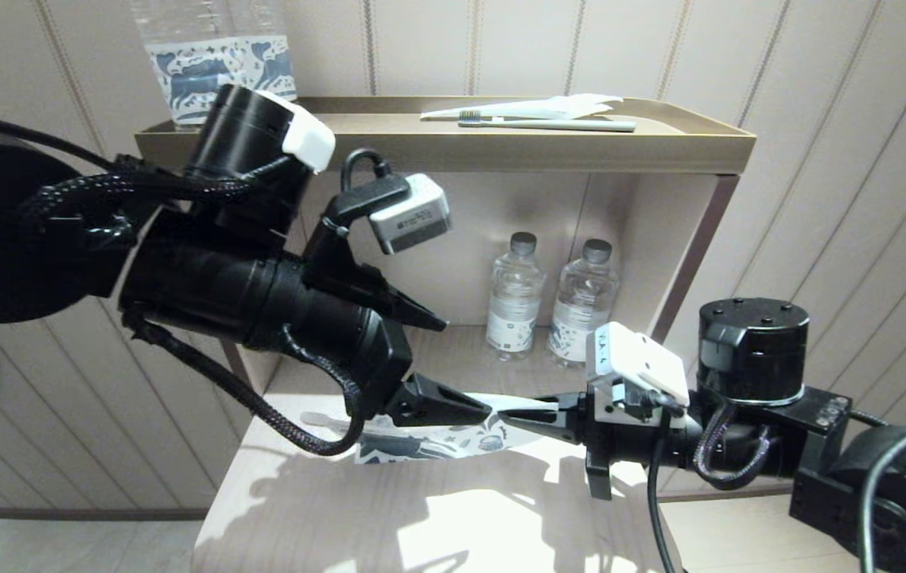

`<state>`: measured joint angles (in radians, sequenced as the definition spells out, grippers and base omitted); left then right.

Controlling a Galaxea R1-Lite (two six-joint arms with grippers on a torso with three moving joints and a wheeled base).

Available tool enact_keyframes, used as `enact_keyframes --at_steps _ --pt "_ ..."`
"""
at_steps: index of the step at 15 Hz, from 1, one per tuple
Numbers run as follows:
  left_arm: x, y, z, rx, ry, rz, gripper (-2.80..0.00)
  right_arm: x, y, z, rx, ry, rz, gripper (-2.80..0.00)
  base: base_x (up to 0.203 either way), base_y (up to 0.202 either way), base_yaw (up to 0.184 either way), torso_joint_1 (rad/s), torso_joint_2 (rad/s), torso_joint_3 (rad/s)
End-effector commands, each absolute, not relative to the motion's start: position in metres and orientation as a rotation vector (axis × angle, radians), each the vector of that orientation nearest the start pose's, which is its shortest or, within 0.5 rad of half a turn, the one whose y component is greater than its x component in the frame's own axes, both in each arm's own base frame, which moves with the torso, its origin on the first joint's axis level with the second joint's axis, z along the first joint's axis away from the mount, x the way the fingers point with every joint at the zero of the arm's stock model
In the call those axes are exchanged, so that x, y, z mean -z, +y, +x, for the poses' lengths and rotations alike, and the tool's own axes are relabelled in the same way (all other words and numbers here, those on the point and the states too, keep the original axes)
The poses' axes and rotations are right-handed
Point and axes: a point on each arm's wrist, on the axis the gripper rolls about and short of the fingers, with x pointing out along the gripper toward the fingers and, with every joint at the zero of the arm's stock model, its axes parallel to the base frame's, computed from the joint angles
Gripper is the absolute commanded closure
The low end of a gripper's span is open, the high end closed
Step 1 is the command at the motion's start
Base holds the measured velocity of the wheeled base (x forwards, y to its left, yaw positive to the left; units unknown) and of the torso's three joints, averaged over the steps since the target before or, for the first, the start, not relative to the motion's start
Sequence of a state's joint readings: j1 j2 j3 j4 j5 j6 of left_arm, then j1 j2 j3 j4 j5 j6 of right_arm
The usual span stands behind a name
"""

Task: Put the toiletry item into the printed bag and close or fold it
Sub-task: Hand it to the other hand

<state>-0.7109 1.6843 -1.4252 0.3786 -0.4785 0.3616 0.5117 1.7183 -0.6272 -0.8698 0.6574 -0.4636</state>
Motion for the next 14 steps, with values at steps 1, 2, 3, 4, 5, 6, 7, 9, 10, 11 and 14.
enact_keyframes --at_steps 1,2,3,4,5,6,7,9,10,11,14 --pt "-0.28 -0.186 0.202 1.211 0.434 0.351 0.0 -0.157 0.152 0.243 -1.196 -0.053 -0.393 0.0 0.0 0.0 0.0 0.0 0.0 0.0" --pt "-0.278 -0.176 0.191 1.176 0.434 0.348 0.0 -0.158 0.151 0.242 -1.193 -0.056 -0.393 0.0 0.0 0.0 0.0 0.0 0.0 0.0" --pt "-0.276 -0.166 0.18 1.131 0.43 0.343 0.0 -0.158 0.15 0.242 -1.191 -0.057 -0.393 0.0 0.0 0.0 0.0 0.0 0.0 0.0" --pt "-0.272 -0.154 0.169 1.055 0.443 0.318 0.0 -0.159 0.149 0.244 -1.184 -0.056 -0.393 0.0 0.0 0.0 0.0 0.0 0.0 0.0" --pt "-0.266 -0.144 0.161 0.94 0.473 0.271 0.0 -0.159 0.148 0.244 -1.18 -0.058 -0.394 0.0 0.0 0.0 0.0 0.0 0.0 0.0" --pt "-0.259 -0.137 0.156 0.805 0.505 0.199 0.0 -0.161 0.147 0.244 -1.178 -0.065 -0.394 0.0 0.0 0.0 0.0 0.0 0.0 0.0" --pt "-0.251 -0.13 0.153 0.708 0.528 0.141 0.0 -0.163 0.147 0.243 -1.177 -0.073 -0.394 0.0 0.0 0.0 0.0 0.0 0.0 0.0" --pt "-0.241 -0.12 0.146 0.611 0.534 0.072 0.0 -0.17 0.145 0.241 -1.168 -0.097 -0.395 0.0 0.0 0.0 0.0 0.0 0.0 0.0" --pt "-0.235 -0.118 0.146 0.597 0.544 0.065 0.0 -0.175 0.144 0.24 -1.164 -0.11 -0.388 0.0 0.0 0.0 0.0 0.0 0.0 0.0" --pt "-0.234 -0.118 0.148 0.587 0.54 0.056 0.0 -0.18 0.143 0.237 -1.16 -0.117 -0.373 0.0 0.0 0.0 0.0 0.0 0.0 0.0" --pt "-0.225 -0.119 0.163 0.554 0.541 0.044 0.0 -0.183 0.141 0.236 -1.154 -0.116 -0.359 0.0 0.0 0.0 0.0 0.0 0.0 0.0"
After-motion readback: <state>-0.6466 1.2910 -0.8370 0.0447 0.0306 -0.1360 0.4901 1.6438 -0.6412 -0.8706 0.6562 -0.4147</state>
